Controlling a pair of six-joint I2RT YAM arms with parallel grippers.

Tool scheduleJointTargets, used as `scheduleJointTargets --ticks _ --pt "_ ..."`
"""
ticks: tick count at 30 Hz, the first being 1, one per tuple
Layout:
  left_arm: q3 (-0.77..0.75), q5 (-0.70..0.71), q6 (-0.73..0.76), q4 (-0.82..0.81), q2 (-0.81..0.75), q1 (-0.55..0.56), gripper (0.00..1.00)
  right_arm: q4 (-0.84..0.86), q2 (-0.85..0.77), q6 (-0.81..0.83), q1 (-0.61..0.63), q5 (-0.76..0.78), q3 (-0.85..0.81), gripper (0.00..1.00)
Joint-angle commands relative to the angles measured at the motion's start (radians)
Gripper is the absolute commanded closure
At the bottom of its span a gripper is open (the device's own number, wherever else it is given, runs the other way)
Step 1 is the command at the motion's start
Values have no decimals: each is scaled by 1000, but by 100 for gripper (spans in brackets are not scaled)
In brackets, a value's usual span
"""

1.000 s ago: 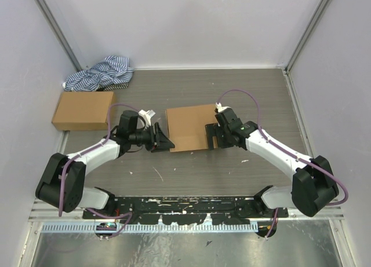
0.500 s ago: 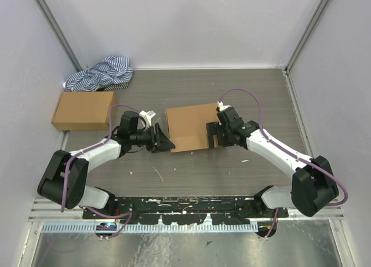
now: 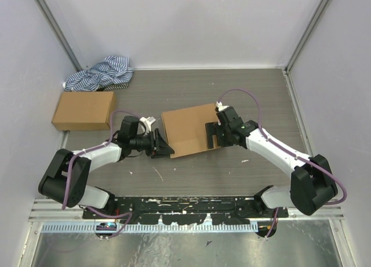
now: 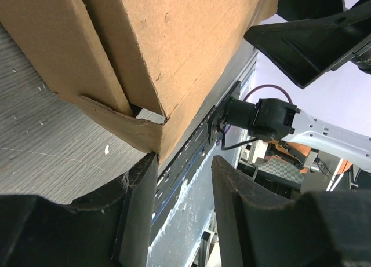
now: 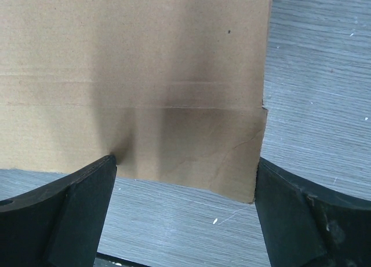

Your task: Fold the paper box

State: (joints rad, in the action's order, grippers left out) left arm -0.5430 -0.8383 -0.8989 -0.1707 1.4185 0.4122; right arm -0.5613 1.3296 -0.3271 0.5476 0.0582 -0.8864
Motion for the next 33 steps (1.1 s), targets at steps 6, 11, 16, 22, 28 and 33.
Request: scheduleJointTargets --ticks 6,11,16,22,28,33 --pt "20 -58 -56 -129 36 20 51 72 1 -5 12 -106 -58 2" --pt "29 -78 -98 -182 42 24 51 63 2 0 12 -126 -75 1" --pt "36 -88 -100 -179 30 24 51 22 -3 23 12 -114 -109 0" --pt "40 -92 -97 -175 21 21 51 -17 6 37 12 -90 -123 0" --pt "13 -77 -101 -156 -3 -23 52 -7 22 21 12 -121 -115 0" --pt "-100 -49 -107 -138 17 -78 48 4 27 -10 12 -124 -123 0"
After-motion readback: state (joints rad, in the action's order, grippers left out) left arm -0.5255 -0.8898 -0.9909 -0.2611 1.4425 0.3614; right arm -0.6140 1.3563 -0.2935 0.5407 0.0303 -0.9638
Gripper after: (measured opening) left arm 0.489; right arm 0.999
